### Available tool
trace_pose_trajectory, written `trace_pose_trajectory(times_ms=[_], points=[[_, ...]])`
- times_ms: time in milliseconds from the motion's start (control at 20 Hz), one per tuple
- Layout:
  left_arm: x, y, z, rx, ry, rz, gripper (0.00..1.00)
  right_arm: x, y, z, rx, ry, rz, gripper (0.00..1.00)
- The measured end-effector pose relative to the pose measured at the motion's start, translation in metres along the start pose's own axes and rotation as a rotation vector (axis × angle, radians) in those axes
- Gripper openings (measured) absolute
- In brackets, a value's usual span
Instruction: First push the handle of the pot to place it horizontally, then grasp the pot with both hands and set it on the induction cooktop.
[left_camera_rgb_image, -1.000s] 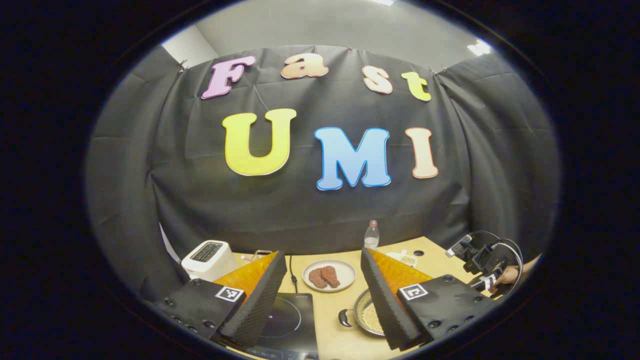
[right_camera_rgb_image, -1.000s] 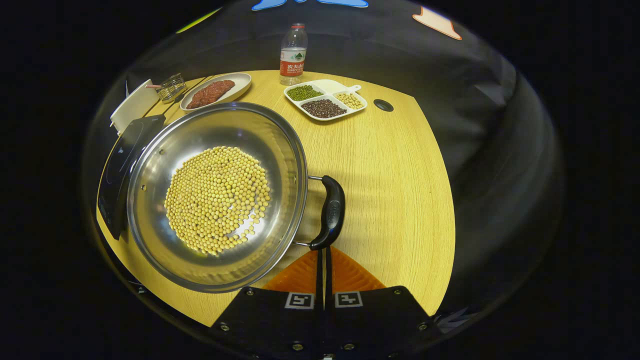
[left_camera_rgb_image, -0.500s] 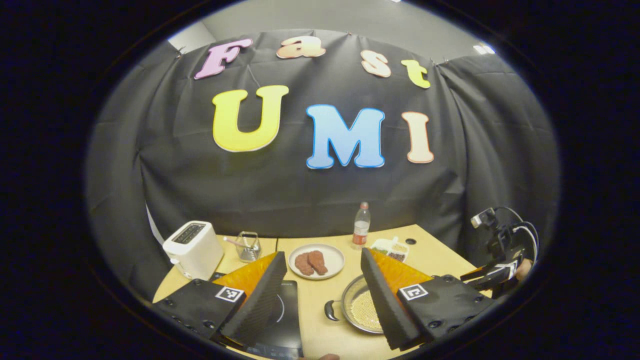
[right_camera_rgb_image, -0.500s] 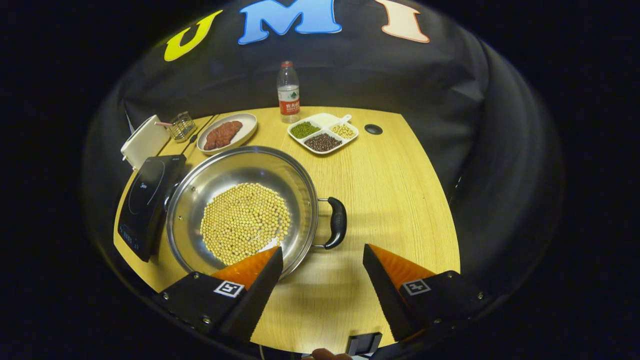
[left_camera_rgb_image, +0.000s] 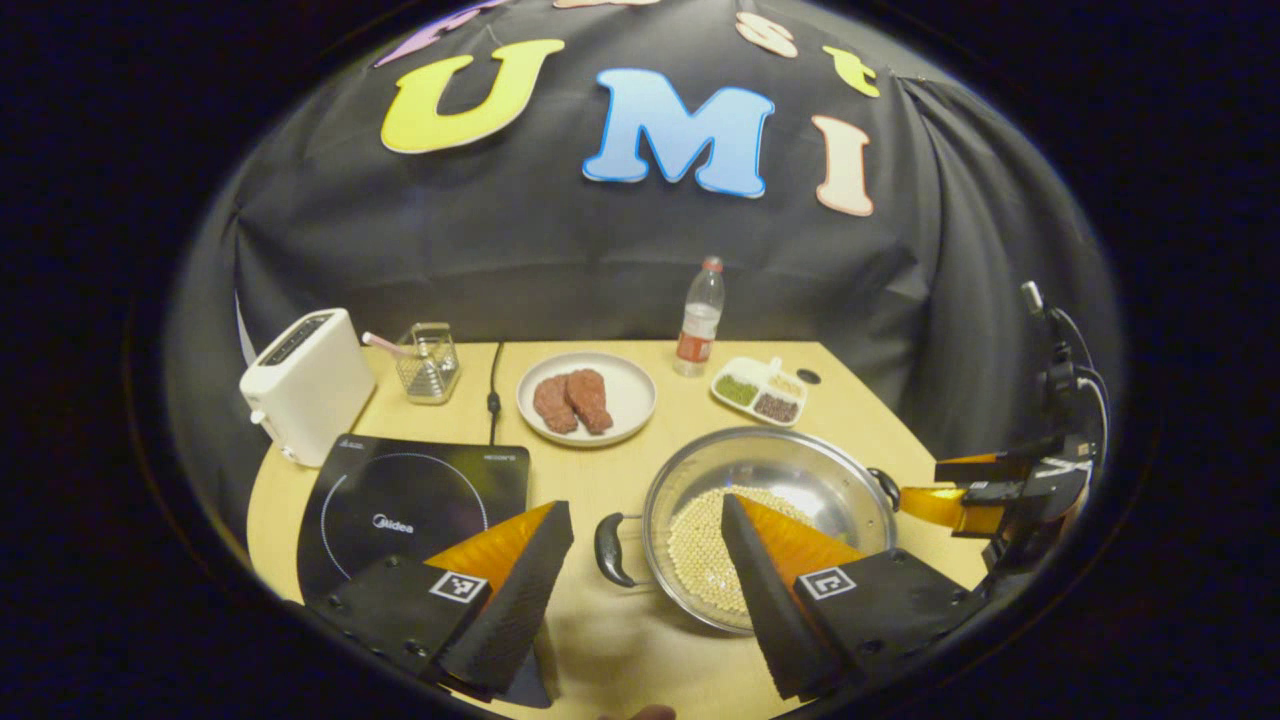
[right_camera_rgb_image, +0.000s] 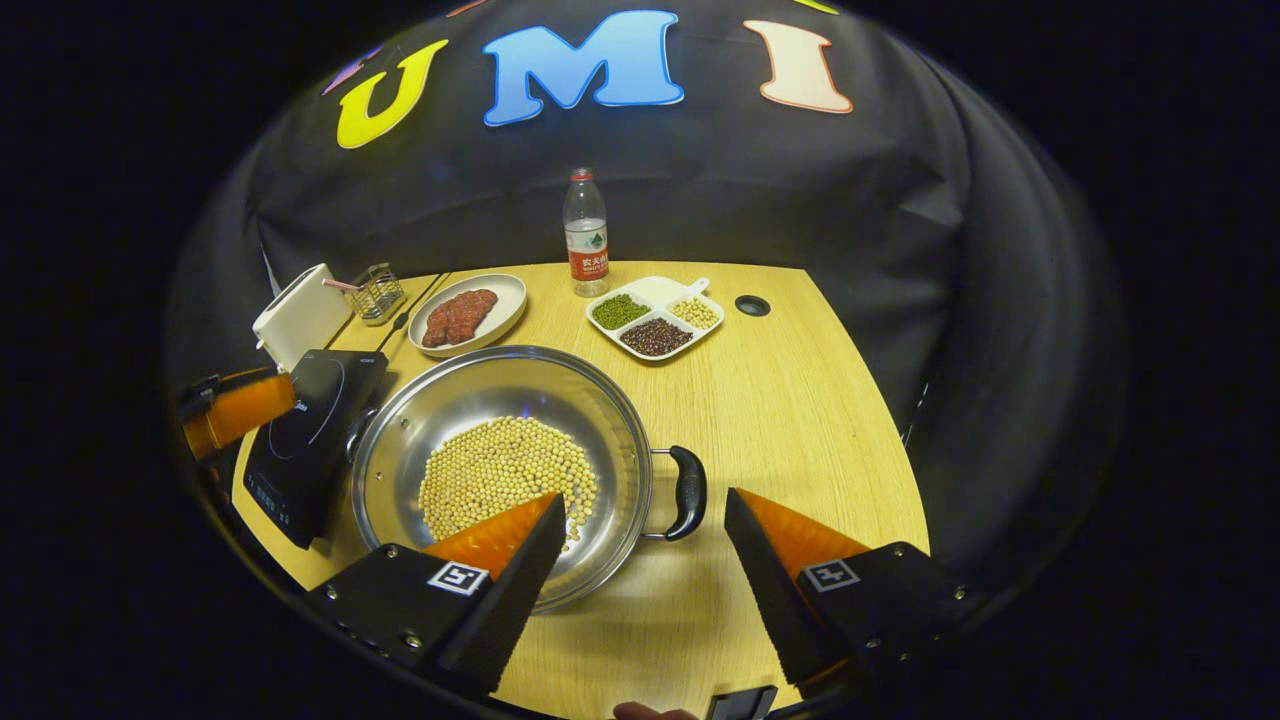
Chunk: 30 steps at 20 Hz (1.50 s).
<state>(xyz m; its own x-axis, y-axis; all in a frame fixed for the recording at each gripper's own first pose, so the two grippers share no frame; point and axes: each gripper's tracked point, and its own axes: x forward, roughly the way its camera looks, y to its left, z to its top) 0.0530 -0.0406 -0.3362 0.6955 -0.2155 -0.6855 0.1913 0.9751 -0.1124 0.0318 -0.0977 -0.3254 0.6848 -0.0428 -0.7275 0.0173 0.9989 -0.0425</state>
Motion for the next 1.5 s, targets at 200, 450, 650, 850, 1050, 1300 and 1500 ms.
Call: trace_pose_trajectory(times_ms=[200,450,650,850,1050,1300,1500], points=[[0.037,0.005,-0.028,0.016,0.079,0.018,0.98,0.019,-0.007,0.0,-0.006,0.004,-0.017,0.99],[0.075,0.017,-0.05,0.024,0.13,0.058,0.98,0.051,-0.015,-0.008,-0.009,0.025,-0.026,0.99],[0.094,0.019,-0.065,0.019,0.164,0.073,0.98,0.073,-0.018,-0.018,-0.002,0.054,-0.029,0.98],[0.108,0.018,-0.074,0.03,0.186,0.08,0.78,0.084,-0.016,-0.023,0.023,0.074,-0.008,0.81],[0.106,0.018,-0.073,0.051,0.19,0.077,0.7,0.088,-0.013,-0.023,0.028,0.081,0.009,0.65],[0.104,0.019,-0.072,0.056,0.18,0.08,0.68,0.088,-0.013,-0.021,0.035,0.084,0.011,0.6],[0.102,0.02,-0.069,0.068,0.181,0.084,0.66,0.086,-0.01,-0.021,0.035,0.084,0.005,0.54]])
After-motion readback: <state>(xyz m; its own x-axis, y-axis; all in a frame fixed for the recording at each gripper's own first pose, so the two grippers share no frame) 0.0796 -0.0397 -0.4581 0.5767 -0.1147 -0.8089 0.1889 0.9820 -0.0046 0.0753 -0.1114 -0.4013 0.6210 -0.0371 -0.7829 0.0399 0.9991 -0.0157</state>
